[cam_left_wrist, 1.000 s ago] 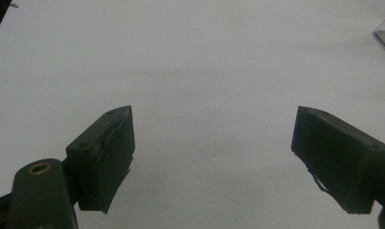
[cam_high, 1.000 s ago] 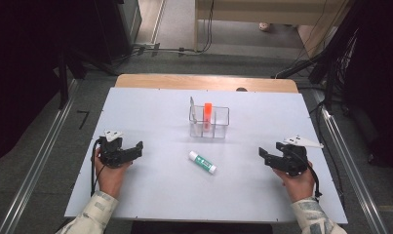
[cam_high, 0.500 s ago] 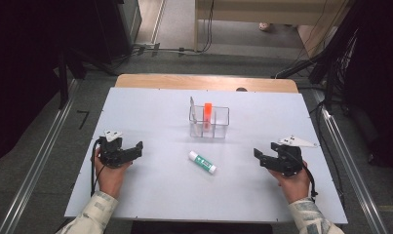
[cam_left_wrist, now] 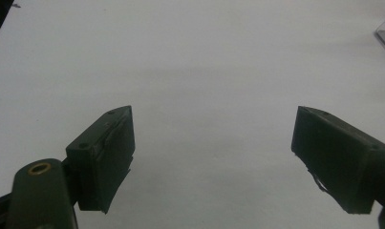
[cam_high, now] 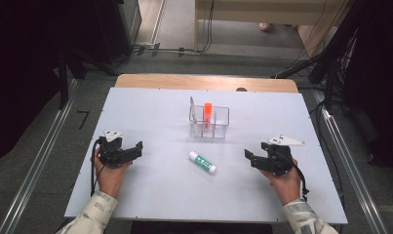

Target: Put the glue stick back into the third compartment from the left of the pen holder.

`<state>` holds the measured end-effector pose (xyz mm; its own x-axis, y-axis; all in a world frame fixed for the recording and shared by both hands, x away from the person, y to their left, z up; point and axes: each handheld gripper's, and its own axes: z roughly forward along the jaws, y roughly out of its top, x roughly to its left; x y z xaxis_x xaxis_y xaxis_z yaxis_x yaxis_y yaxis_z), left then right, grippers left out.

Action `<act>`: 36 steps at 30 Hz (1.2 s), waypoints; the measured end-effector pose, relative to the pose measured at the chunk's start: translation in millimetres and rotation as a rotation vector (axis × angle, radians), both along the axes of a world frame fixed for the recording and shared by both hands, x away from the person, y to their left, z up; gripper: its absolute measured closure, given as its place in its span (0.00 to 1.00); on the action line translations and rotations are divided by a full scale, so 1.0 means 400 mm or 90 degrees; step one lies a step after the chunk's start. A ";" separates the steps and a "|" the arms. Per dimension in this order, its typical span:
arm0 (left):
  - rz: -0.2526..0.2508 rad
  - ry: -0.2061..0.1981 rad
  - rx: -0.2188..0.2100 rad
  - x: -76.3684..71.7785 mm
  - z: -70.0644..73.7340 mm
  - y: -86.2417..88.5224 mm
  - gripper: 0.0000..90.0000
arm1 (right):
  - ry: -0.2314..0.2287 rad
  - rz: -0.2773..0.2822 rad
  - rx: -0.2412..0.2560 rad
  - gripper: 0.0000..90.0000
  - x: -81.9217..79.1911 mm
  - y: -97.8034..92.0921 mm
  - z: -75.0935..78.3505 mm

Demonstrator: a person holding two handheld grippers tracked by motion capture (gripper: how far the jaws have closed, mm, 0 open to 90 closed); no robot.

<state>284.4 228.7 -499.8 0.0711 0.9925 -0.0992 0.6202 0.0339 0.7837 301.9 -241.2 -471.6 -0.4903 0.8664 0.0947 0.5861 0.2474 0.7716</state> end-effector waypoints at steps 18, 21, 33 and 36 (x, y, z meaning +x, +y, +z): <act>0.001 0.002 0.002 0.001 -0.001 -0.001 0.17 | 0.002 0.057 -0.011 0.28 0.001 0.081 -0.012; 0.001 0.002 0.002 0.000 0.000 0.000 0.17 | 0.004 0.065 -0.013 0.28 0.003 0.097 -0.015; 0.002 0.001 0.000 0.001 -0.001 0.001 0.17 | 0.008 0.103 -0.018 0.28 0.003 0.165 -0.026; 0.001 0.002 0.001 0.000 0.000 0.001 0.17 | 0.006 0.115 -0.019 0.28 0.001 0.182 -0.028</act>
<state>284.6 229.0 -500.0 0.0690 0.9928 -0.0979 0.6220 0.0339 0.7823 302.4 -168.2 -482.9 -0.6375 0.7668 0.0752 0.5369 0.3722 0.7571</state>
